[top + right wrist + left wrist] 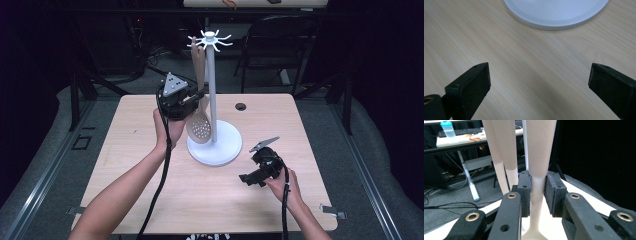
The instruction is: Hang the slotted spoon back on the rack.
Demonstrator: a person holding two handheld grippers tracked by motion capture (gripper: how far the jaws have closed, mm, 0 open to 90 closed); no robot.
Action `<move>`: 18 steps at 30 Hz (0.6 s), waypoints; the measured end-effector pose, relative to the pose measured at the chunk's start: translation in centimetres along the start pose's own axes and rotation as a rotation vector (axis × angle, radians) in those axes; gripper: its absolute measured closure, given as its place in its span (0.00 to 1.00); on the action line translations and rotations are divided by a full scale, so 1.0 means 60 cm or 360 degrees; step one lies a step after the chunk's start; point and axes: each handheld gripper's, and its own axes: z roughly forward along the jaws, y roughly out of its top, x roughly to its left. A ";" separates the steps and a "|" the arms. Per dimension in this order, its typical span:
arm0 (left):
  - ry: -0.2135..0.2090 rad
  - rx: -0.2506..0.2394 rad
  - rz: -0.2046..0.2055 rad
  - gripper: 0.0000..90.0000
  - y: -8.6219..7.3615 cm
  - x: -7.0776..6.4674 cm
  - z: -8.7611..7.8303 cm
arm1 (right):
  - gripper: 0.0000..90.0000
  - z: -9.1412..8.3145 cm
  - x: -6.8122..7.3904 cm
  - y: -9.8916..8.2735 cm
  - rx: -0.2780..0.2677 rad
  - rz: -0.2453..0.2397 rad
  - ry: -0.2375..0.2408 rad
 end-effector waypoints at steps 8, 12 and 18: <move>0.0040 -0.0001 0.0035 0.84 -0.002 -0.008 0.005 | 0.04 0.000 -0.001 0.000 -0.0004 -0.0001 -0.0003; 0.0060 -0.0002 0.0036 0.83 -0.003 -0.011 0.008 | 0.04 0.001 0.001 0.000 -0.0012 0.0000 0.0004; 0.0075 -0.0023 0.0053 0.78 -0.004 -0.014 0.009 | 0.04 0.000 0.000 0.000 -0.0013 -0.0001 0.0008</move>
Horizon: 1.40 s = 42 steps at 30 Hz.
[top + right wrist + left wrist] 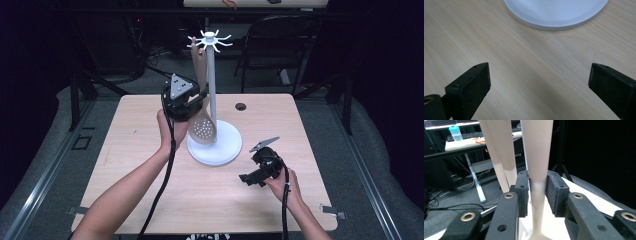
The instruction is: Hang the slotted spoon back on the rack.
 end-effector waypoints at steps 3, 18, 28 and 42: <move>-0.0012 -0.0020 0.0014 0.77 0.001 -0.001 -0.003 | 0.04 0.000 0.000 0.000 0.0004 -0.0004 -0.0006; -0.0073 -0.0042 -0.0035 0.82 0.002 0.013 0.014 | 0.04 0.000 -0.001 0.000 0.0007 -0.0003 -0.0006; -0.0089 -0.0046 -0.0065 0.82 0.005 0.018 0.023 | 0.04 0.000 0.000 0.000 0.0006 -0.0001 -0.0004; -0.0150 -0.0040 -0.0056 0.79 -0.002 0.028 0.010 | 0.04 0.002 -0.001 -0.001 0.0006 0.0005 0.0000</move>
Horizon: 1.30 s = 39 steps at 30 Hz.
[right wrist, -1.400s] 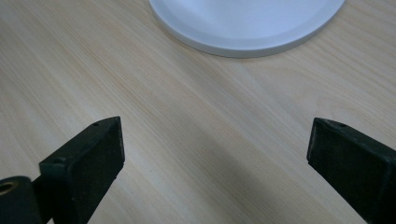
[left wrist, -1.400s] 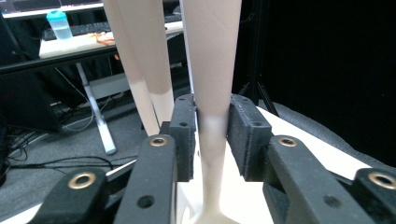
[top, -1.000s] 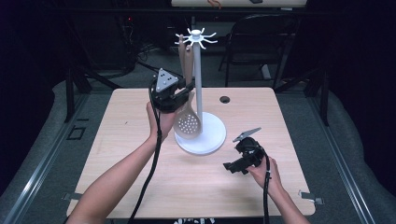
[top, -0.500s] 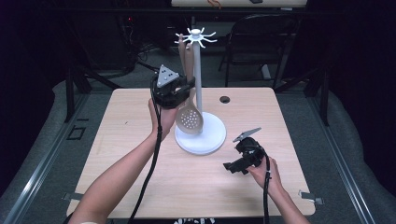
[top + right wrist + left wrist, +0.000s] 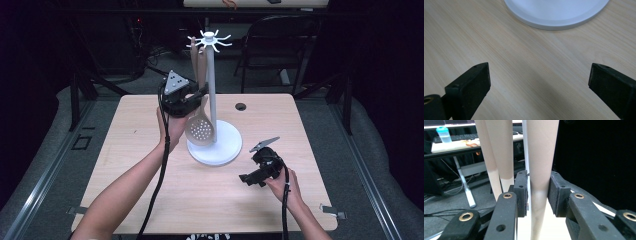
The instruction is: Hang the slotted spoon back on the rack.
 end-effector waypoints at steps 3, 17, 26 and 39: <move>-0.0019 0.0023 -0.0005 0.76 0.000 0.003 -0.005 | 0.04 -0.001 0.001 0.000 0.0005 -0.0001 -0.0005; -0.0015 0.0149 0.0005 0.41 -0.014 0.019 -0.047 | 0.04 0.001 0.000 0.000 0.0005 0.0002 0.0002; 0.0006 0.0223 0.0043 0.23 -0.040 0.031 -0.088 | 0.04 0.001 0.000 0.000 0.0020 -0.0003 0.0011; 0.0062 0.0408 0.0035 0.16 -0.111 0.056 -0.150 | 0.04 0.002 0.001 0.000 0.0024 -0.0005 0.0000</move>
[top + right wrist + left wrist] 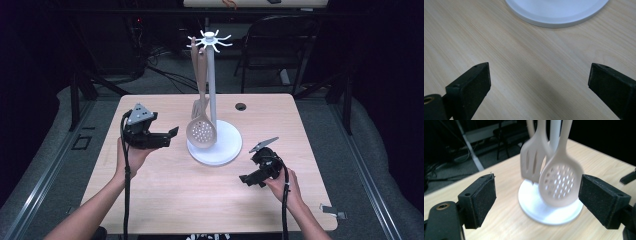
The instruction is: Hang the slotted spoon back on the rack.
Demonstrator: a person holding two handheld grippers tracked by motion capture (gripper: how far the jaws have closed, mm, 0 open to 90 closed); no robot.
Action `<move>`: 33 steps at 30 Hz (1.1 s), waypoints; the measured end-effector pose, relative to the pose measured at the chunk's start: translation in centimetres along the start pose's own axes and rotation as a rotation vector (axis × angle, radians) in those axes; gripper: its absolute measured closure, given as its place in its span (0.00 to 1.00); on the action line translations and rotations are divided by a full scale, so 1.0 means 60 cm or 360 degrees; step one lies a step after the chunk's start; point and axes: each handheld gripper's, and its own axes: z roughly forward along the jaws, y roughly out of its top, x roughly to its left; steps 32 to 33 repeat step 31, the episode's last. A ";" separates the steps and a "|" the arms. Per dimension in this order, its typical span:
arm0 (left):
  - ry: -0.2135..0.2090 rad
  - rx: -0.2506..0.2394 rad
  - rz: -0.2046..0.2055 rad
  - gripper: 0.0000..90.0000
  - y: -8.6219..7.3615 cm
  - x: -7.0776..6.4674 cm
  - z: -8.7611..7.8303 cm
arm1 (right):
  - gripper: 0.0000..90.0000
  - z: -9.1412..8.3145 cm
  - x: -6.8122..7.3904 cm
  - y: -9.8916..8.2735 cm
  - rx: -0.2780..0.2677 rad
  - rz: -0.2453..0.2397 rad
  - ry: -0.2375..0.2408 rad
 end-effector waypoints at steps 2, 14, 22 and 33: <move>0.0006 0.0027 -0.0007 0.15 -0.014 0.004 -0.004 | 0.04 0.000 0.000 0.000 0.0007 -0.0003 -0.0005; 0.0033 0.0221 -0.0091 0.10 -0.098 0.021 -0.021 | 0.05 0.002 0.001 -0.001 0.0013 -0.0008 -0.0004; 0.0014 0.0282 -0.0195 0.08 -0.148 0.024 -0.025 | 0.04 0.003 0.002 -0.001 0.0023 -0.0009 0.0006; 0.0000 0.0322 -0.0229 0.05 -0.176 0.035 -0.017 | 0.04 0.011 0.007 -0.003 0.0052 -0.0038 0.0038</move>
